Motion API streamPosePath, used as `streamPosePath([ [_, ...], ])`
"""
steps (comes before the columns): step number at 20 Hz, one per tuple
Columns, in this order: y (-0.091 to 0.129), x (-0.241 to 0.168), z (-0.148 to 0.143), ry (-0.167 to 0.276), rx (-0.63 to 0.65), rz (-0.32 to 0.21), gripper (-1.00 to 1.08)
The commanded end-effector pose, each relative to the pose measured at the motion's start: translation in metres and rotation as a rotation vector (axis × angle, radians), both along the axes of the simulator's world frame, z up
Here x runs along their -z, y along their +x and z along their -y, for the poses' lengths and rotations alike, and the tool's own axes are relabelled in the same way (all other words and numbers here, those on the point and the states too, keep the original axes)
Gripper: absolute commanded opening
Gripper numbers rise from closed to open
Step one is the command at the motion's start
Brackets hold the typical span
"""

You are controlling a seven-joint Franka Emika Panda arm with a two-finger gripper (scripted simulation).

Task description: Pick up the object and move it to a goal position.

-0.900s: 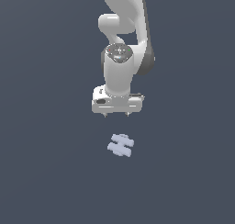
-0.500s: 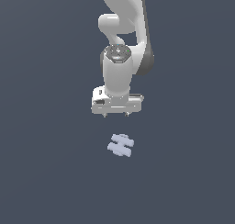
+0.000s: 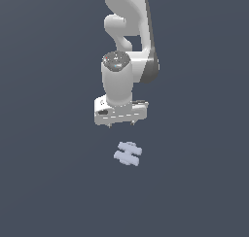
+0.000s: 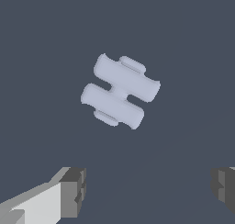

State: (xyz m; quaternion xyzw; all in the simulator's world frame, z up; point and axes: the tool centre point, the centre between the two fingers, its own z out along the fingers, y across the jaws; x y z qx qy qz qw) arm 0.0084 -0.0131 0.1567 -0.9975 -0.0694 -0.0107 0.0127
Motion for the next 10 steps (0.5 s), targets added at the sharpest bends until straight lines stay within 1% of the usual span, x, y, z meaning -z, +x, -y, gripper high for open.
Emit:
streamPosePath([
  [1,0.003,0.004,0.003,0.02,-0.027,0.005,1.08],
  [10,0.017,0.022,0.013,0.113,-0.148,0.029,1.08],
])
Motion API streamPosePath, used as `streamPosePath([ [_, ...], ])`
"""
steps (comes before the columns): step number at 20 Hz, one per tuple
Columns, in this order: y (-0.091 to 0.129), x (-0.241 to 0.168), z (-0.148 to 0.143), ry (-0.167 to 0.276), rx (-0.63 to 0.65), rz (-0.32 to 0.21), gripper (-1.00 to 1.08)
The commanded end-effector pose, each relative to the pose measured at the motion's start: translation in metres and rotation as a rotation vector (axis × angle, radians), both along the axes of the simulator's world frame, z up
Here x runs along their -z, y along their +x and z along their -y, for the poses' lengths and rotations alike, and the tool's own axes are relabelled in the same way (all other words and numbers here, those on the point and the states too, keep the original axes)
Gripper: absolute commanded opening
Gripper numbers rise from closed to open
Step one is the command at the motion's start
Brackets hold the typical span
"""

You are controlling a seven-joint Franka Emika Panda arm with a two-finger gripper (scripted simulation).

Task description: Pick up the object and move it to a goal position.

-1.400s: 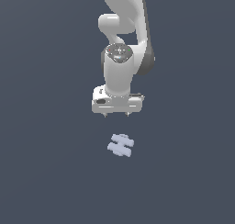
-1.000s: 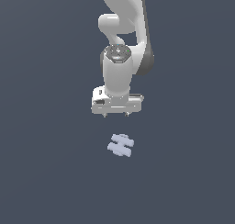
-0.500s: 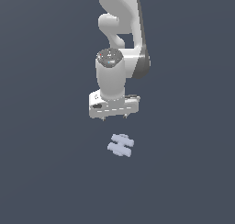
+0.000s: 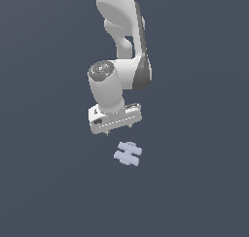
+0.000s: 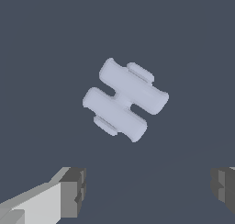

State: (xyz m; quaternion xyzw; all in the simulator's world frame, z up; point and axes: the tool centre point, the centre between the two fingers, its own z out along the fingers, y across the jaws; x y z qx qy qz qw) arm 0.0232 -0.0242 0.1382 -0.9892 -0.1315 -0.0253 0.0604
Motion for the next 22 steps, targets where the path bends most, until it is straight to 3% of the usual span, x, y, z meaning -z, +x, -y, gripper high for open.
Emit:
streamPosePath([
  [1,0.004,0.005,0.002,0.028,-0.036,0.008,1.08],
  [12,0.027,0.031,0.009,0.159,-0.207,0.04,1.08],
  [22,0.054,0.059,0.008,0.306,-0.4,0.074,1.08],
])
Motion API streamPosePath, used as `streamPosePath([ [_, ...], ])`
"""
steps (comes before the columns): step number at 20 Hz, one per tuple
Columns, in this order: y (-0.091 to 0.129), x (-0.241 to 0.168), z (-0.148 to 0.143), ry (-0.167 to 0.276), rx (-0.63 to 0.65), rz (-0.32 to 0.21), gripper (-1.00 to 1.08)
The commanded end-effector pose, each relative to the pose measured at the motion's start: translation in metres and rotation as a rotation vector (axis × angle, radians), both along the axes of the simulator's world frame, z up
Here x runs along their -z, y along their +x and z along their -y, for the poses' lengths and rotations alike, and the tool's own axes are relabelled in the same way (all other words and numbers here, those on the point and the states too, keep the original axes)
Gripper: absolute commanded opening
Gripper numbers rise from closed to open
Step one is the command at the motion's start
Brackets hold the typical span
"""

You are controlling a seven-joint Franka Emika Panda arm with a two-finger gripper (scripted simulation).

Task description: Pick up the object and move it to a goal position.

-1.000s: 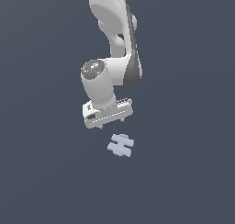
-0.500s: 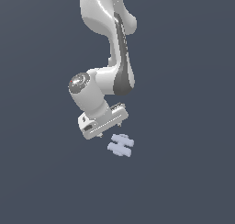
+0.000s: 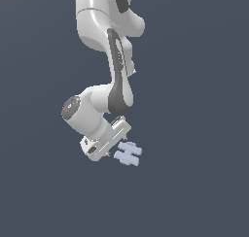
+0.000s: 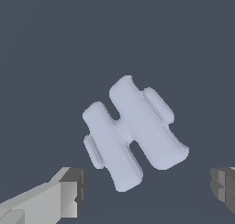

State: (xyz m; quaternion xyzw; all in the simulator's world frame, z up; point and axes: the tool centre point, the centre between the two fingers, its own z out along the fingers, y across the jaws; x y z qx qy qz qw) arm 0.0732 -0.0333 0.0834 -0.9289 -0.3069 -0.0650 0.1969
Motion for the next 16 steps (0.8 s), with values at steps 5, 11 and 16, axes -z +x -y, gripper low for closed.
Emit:
streamPosePath([
  [5,0.017,0.018,-0.005,0.092,-0.124,0.021,1.08],
  [11,0.029,0.031,-0.011,0.159,-0.217,0.034,1.08],
  [16,0.037,0.039,-0.017,0.205,-0.281,0.042,1.08],
])
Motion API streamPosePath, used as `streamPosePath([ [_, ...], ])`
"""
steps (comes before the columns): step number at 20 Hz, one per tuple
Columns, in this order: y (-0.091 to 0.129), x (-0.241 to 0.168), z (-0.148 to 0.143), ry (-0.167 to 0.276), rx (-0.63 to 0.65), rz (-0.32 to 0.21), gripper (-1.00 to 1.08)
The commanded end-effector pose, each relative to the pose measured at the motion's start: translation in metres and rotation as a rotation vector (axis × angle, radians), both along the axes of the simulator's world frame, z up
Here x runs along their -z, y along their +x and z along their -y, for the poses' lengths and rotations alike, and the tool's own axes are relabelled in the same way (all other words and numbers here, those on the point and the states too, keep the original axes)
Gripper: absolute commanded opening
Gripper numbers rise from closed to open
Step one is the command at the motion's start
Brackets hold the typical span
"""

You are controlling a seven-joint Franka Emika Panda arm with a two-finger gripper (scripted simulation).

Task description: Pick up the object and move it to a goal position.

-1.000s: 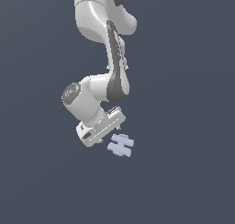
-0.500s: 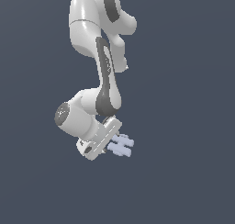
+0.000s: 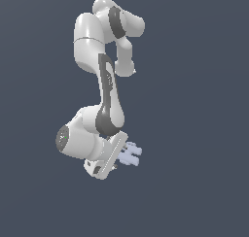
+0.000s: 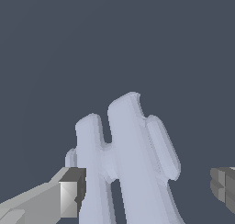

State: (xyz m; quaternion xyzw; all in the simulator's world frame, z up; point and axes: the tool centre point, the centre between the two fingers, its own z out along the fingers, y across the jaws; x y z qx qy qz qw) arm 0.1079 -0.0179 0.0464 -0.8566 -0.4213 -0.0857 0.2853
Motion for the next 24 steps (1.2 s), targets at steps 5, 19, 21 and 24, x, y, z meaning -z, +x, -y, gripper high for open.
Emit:
streamPosePath([
  [5,0.009,0.009,-0.008,0.051,-0.074,0.01,1.08],
  [19,0.018,0.017,-0.018,0.103,-0.149,0.019,1.08],
  [21,0.019,0.018,-0.019,0.105,-0.153,0.019,1.08],
  [24,0.019,0.018,-0.019,0.107,-0.155,0.019,1.08],
])
